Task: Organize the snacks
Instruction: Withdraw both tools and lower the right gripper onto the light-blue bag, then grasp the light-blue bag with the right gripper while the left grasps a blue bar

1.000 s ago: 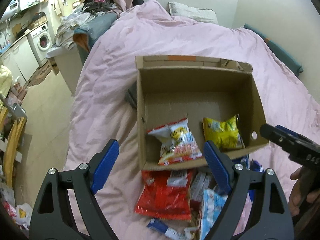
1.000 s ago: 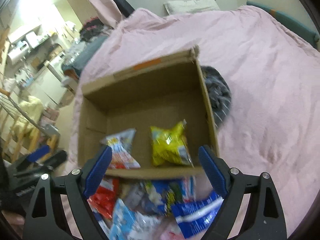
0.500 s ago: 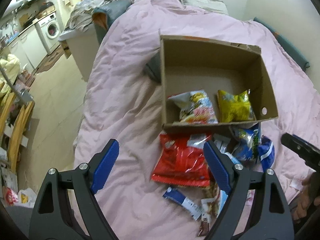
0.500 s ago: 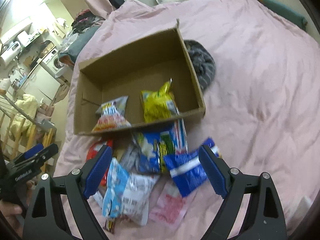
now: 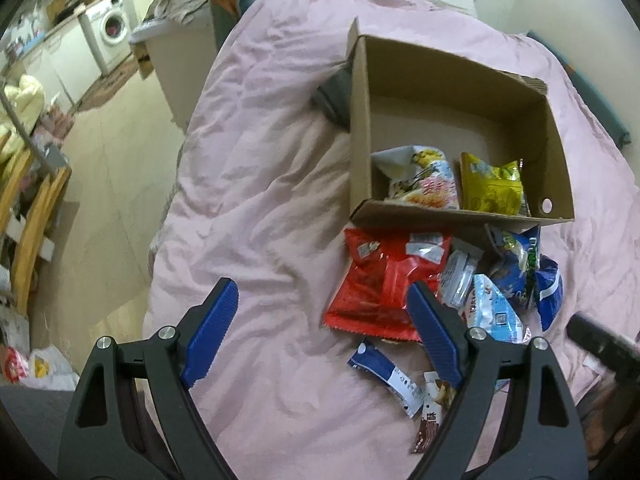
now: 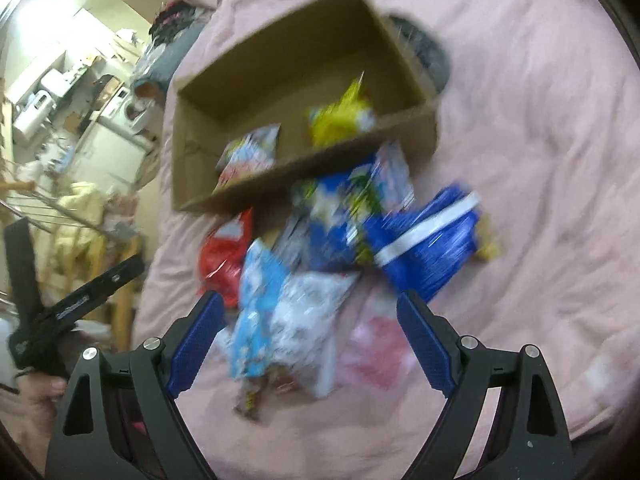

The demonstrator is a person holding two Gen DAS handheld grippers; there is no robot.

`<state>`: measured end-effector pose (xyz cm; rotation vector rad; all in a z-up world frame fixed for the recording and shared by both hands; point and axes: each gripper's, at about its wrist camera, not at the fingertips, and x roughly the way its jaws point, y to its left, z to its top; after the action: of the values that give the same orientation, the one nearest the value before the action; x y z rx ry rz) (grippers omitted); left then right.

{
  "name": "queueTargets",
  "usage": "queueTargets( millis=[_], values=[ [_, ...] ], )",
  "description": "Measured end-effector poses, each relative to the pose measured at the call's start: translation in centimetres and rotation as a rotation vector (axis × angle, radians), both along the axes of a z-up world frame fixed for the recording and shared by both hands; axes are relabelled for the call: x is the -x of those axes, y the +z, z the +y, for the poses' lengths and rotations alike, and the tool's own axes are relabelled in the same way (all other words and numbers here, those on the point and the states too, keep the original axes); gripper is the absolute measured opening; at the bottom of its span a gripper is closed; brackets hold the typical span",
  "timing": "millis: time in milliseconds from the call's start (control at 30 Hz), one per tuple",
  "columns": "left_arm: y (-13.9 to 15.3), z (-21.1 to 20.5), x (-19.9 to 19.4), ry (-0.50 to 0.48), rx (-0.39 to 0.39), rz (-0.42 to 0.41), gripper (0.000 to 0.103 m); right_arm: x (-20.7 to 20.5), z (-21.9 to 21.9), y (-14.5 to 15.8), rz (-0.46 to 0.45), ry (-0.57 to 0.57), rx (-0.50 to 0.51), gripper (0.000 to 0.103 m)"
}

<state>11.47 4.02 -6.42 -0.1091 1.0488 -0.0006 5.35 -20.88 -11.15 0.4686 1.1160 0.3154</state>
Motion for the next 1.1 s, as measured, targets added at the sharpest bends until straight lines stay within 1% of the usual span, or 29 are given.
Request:
queueTargets(
  millis=[67,100,133,200,300,433,467,500,600,633,700,767,833,867,967,1000,1033,1100],
  values=[
    [-0.3,0.3,0.0,0.008,0.015,0.017,0.084,-0.7,0.6,-1.7,0.080,0.017,-0.089,0.091],
    [-0.4,0.3,0.0,0.009,0.016,0.022,0.084,-1.0,1.1,-2.6,0.122,0.022,-0.120,0.091],
    [-0.5,0.3,0.0,0.009,0.015,0.027,0.084,-1.3,1.7,-3.4,0.154,0.026,-0.132,0.091],
    [-0.5,0.2,0.0,0.005,0.019,0.029,0.084,-2.0,2.7,-4.5,0.191,0.039,-0.113,0.091],
    [-0.5,-0.1,0.2,-0.010,0.019,0.028,0.084,-2.7,3.9,-5.4,0.215,0.057,-0.089,0.091],
    [-1.2,-0.5,0.5,-0.013,-0.019,0.047,0.084,-3.2,5.0,-6.4,0.229,0.064,-0.019,0.091],
    [-1.6,-0.5,0.6,-0.007,-0.023,0.062,0.084,-3.3,5.2,-6.7,0.237,0.073,-0.020,0.089],
    [-2.1,-0.6,0.7,-0.003,-0.017,0.085,0.084,-3.3,5.5,-7.0,0.243,0.081,-0.022,0.084],
    [-4.2,-0.3,1.0,0.032,0.033,0.169,0.084,-3.1,5.6,-7.0,0.243,0.090,-0.011,0.078],
    [-4.9,-0.2,1.1,0.045,0.054,0.196,0.084,-3.2,5.6,-6.9,0.243,0.089,-0.015,0.072],
    [-5.9,-0.2,1.2,0.064,0.090,0.240,0.084,-2.9,5.3,-6.9,0.243,0.090,-0.026,0.065],
    [-6.8,-0.2,1.5,0.085,0.112,0.271,0.080,-2.7,5.0,-6.6,0.234,0.086,-0.020,0.062],
    [-7.4,-0.8,1.6,0.076,0.109,0.288,0.068,-2.6,4.7,-6.2,0.223,0.082,-0.020,0.060],
    [-7.6,-1.2,1.8,0.065,0.106,0.292,0.066,-2.5,4.4,-6.0,0.221,0.081,-0.031,0.059],
    [-8.5,-2.1,2.0,0.049,0.106,0.316,0.060,-2.1,3.3,-5.3,0.199,0.066,-0.066,0.058],
    [-8.9,-2.4,2.0,0.048,0.104,0.328,0.053,-2.0,3.1,-5.1,0.192,0.062,-0.071,0.058],
    [-9.4,-2.6,2.0,0.046,0.108,0.343,0.049,-1.9,2.9,-4.8,0.182,0.057,-0.076,0.058],
    [-9.6,-3.0,2.1,0.045,0.122,0.345,0.044,-1.6,2.4,-4.2,0.155,0.050,-0.081,0.058]
  ],
)
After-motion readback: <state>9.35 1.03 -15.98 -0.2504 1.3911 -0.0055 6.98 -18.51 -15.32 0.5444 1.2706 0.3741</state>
